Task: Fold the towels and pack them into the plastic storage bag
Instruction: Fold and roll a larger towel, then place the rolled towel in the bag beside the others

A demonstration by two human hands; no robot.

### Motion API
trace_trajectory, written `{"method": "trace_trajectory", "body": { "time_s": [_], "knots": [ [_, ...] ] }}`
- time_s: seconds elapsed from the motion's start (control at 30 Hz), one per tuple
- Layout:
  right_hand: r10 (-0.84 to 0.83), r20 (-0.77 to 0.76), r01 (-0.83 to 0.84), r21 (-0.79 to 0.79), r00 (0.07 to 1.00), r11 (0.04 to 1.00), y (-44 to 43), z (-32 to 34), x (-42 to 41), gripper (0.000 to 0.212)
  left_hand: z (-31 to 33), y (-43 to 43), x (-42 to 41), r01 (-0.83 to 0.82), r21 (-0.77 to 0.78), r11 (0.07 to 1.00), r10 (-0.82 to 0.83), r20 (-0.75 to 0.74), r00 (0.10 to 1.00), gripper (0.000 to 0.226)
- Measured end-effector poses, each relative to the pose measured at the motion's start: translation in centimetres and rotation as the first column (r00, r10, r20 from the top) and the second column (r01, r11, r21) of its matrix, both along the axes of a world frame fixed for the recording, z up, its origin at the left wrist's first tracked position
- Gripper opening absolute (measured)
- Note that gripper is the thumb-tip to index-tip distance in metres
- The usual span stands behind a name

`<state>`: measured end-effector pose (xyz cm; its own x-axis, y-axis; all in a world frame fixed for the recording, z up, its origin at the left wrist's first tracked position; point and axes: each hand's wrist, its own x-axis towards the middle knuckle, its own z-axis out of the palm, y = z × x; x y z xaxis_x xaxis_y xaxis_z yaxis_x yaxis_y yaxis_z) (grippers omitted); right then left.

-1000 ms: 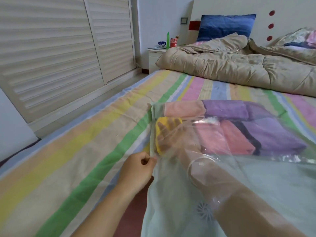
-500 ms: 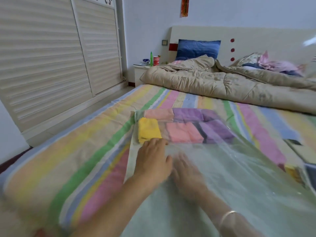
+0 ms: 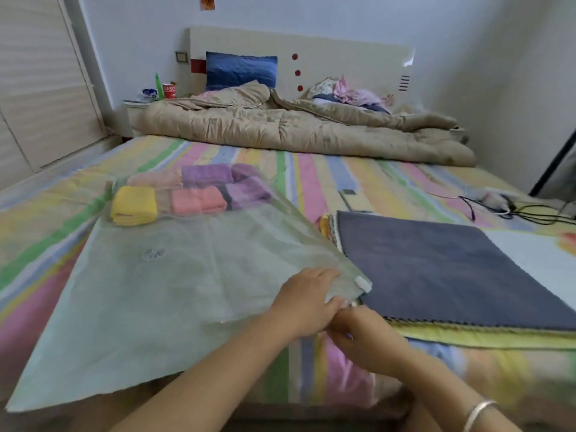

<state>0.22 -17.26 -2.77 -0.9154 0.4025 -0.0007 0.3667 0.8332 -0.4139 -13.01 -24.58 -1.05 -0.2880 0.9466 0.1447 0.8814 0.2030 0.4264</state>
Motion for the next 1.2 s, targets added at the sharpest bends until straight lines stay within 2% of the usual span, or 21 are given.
{"method": "trace_trajectory", "body": {
  "time_s": [0.1, 0.2, 0.27, 0.37, 0.43, 0.53, 0.6, 0.67, 0.73, 0.83, 0.9, 1.0, 1.1, 1.2],
  "knots": [
    [-0.141, -0.151, 0.142, -0.002, 0.978, 0.990, 2.1, 0.1, 4.1, 0.022, -2.7, -0.6, 0.5, 0.030, -0.200, 0.979, -0.052, -0.108, 0.993, 0.062],
    [-0.212, -0.250, 0.255, 0.152, 0.945, 0.955, 4.7, -0.6, 6.9, 0.014, -4.2, -1.5, 0.5, -0.074, -0.272, 0.960, 0.032, -0.158, 0.987, 0.059],
    [-0.202, -0.263, 0.262, 0.219, 0.943, 0.940, 6.0, -0.9, 7.9, 0.010, -3.7, -1.7, 0.6, -0.148, -0.299, 0.943, 0.094, -0.189, 0.977, 0.054],
    [-0.174, -0.231, 0.235, 0.274, 0.957, 0.932, 7.5, -1.2, 8.6, 0.015, -2.0, -1.3, 0.7, -0.153, -0.398, 0.905, 0.073, -0.210, 0.975, 0.042],
    [-0.165, -0.219, 0.227, 0.299, 0.962, 0.927, 8.1, -1.2, 8.5, 0.015, -0.9, -0.5, 1.5, -0.191, -0.330, 0.925, 0.120, -0.224, 0.967, 0.041],
    [-0.133, -0.229, 0.197, 0.286, 0.964, 0.938, 8.9, -1.2, 8.1, 0.008, -0.5, 1.4, 3.3, -0.213, -0.003, 0.977, 0.205, -0.254, 0.945, 0.029],
    [-0.142, -0.226, 0.197, 0.242, 0.964, 0.950, 9.5, -1.1, 8.0, 0.006, -1.0, 2.9, 4.4, -0.084, 0.183, 0.980, 0.123, -0.214, 0.969, 0.028],
    [-0.174, -0.205, 0.212, 0.181, 0.963, 0.960, 10.1, -0.9, 7.8, 0.008, -1.5, 4.4, 4.7, 0.060, 0.174, 0.983, -0.028, -0.179, 0.983, 0.036],
    [-0.208, -0.212, 0.235, 0.112, 0.955, 0.965, 10.6, -0.5, 7.5, 0.009, -1.9, 5.9, 4.7, 0.094, 0.121, 0.988, -0.082, -0.104, 0.991, 0.038],
    [-0.249, -0.262, 0.264, 0.025, 0.933, 0.964, 11.4, 0.1, 7.3, 0.008, -1.8, 8.0, 4.0, 0.028, 0.133, 0.991, -0.037, 0.067, 0.997, 0.021],
    [-0.244, -0.280, 0.261, 0.023, 0.928, 0.965, 11.9, 0.4, 7.5, 0.003, -1.4, 9.3, 3.1, 0.004, 0.117, 0.993, -0.023, 0.160, 0.987, 0.011],
    [-0.255, -0.205, 0.290, 0.165, 0.945, 0.943, 13.7, 0.8, 8.3, 0.019, -0.6, 11.0, 1.5, -0.051, 0.136, 0.989, 0.016, 0.245, 0.969, 0.014],
    [-0.325, -0.187, 0.372, 0.355, 0.927, 0.857, 18.3, 1.3, 9.5, 0.029, -0.8, 13.3, 0.0, -0.175, 0.135, 0.975, 0.118, 0.352, 0.929, 0.021],
    [-0.384, -0.205, 0.434, 0.368, 0.900, 0.822, 24.2, 1.9, 10.3, 0.034, -1.9, 16.7, -2.0, -0.314, 0.122, 0.941, 0.242, 0.404, 0.882, 0.022]
  ]
}}
